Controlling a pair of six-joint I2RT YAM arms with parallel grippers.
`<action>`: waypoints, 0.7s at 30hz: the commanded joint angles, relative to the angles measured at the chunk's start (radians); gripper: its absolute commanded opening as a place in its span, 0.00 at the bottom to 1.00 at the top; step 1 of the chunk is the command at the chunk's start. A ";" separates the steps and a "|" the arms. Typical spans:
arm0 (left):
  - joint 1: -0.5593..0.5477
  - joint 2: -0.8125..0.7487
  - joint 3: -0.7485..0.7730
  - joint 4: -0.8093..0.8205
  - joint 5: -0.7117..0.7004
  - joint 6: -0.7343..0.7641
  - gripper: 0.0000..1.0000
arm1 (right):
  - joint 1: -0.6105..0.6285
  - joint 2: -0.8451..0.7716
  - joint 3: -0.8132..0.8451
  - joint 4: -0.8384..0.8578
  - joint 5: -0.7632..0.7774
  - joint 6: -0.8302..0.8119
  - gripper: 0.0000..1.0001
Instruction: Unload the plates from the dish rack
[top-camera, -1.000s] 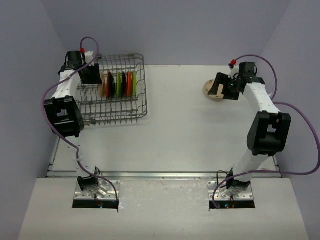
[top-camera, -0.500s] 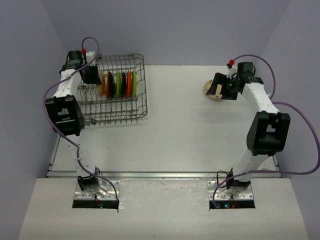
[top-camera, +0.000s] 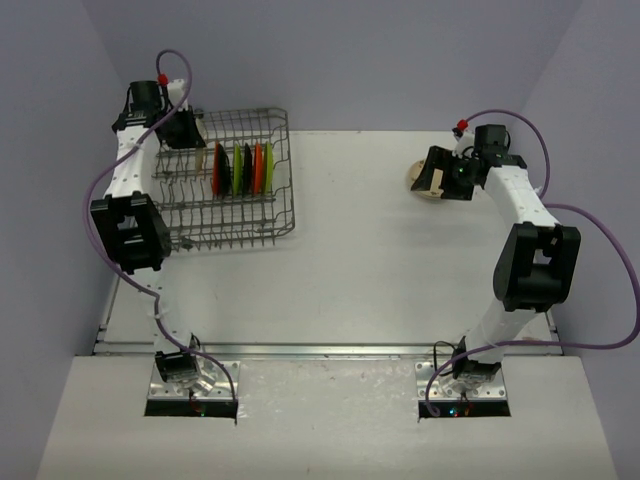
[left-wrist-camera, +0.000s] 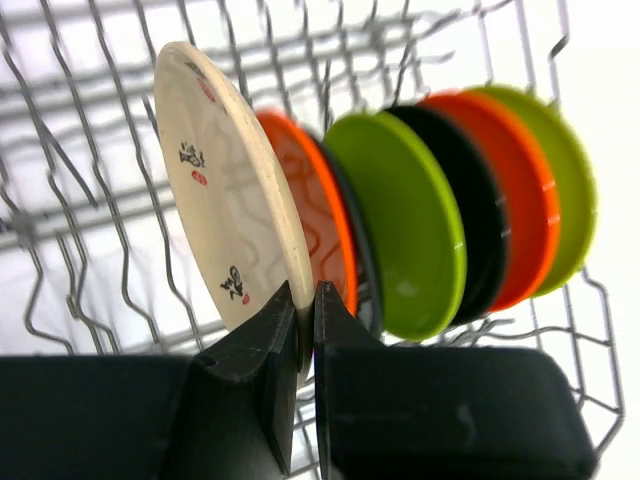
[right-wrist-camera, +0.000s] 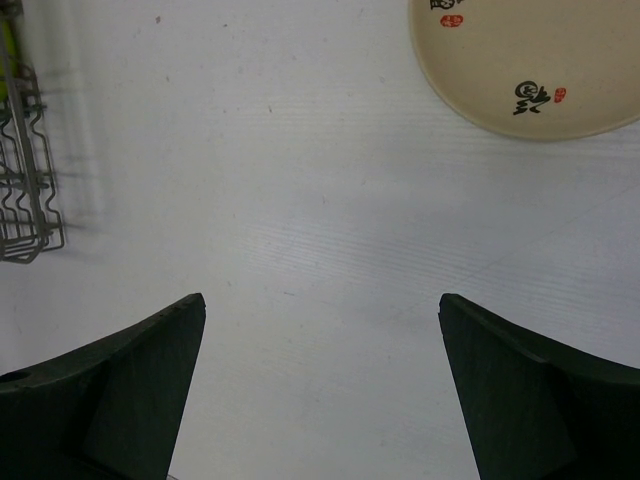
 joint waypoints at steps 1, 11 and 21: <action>0.010 -0.117 0.104 0.053 0.057 -0.020 0.00 | 0.008 -0.056 0.009 0.008 -0.054 0.023 0.99; -0.353 -0.548 -0.384 0.200 -0.212 0.594 0.00 | 0.015 -0.120 0.028 0.039 -0.260 0.145 0.99; -0.931 -1.063 -1.239 0.605 -0.683 1.388 0.00 | 0.117 -0.212 -0.115 0.146 -0.500 0.254 0.98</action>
